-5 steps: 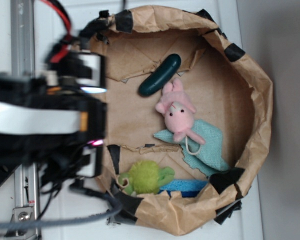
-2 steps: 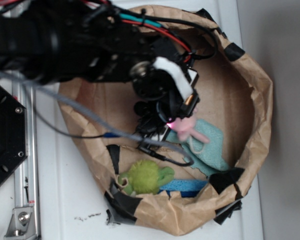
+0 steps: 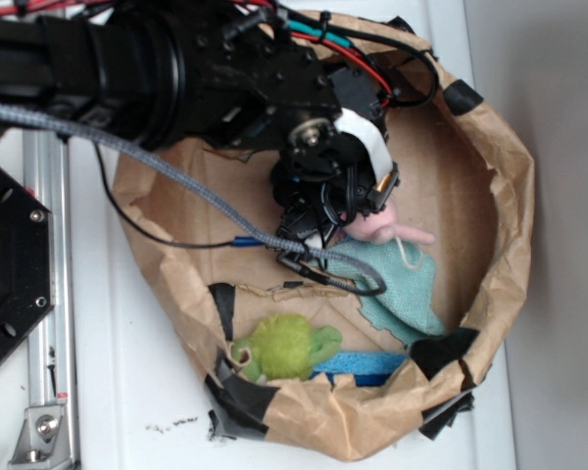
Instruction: Grab the pink bunny.
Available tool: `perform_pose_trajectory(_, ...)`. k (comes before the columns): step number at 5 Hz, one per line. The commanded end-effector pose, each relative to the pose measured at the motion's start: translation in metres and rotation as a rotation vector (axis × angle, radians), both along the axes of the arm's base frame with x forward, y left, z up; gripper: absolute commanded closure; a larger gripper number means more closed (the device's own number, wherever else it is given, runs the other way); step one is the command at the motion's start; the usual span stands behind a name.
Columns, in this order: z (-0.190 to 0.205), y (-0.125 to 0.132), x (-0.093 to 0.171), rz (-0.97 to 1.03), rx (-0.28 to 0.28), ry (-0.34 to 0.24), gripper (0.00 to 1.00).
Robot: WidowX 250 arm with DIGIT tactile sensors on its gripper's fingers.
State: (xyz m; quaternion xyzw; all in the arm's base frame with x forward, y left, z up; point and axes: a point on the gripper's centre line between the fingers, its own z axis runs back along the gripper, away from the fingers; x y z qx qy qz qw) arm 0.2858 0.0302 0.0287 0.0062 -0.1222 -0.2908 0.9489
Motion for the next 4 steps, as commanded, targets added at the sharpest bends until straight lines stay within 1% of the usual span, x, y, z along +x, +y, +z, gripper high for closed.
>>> perform_pose_trajectory(1,0.112,-0.022,-0.009,0.151,0.215,-0.046,1.00)
perform_pose_trajectory(2,0.164,-0.023,-0.013,0.248,0.140,-0.055,1.00)
perform_pose_trajectory(3,0.173,-0.027,-0.014,0.503,-0.030,0.059,1.00)
perform_pose_trajectory(4,0.164,-0.035,-0.018,0.753,-0.087,0.123,1.00)
